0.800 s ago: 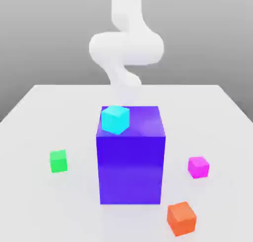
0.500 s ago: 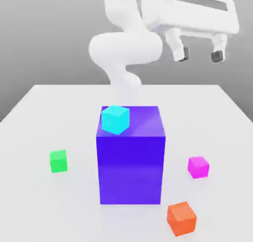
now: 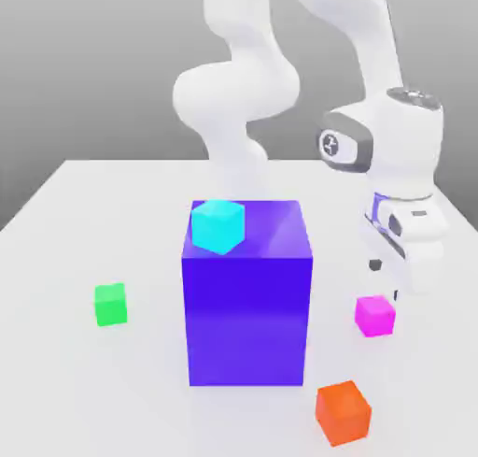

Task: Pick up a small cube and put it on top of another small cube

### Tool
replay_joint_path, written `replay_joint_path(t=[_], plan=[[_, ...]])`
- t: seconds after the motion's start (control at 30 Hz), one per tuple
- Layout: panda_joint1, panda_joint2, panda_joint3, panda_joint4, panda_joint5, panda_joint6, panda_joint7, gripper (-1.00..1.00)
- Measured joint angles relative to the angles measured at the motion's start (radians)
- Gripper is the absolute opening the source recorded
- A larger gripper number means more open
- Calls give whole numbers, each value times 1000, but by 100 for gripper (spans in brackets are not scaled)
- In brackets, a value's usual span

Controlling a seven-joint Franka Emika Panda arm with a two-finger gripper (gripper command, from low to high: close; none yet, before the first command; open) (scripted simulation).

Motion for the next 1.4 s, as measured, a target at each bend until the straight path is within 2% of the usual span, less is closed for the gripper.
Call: replay_joint_path(t=[0.17,0.2,0.43,0.67,0.77,1.2,1.4], plan=[[60,180,-69,30,-45,147,30,0],[68,203,-76,35,-46,165,31,-100],[68,202,-77,34,-49,162,33,-100],[42,-28,-31,-9,18,-25,-17,-100],[55,-84,-38,42,49,-68,-37,-100],[-352,-261,-298,252,-31,-204,138,-100],[-589,-325,-424,222,-104,-256,252,-100]])
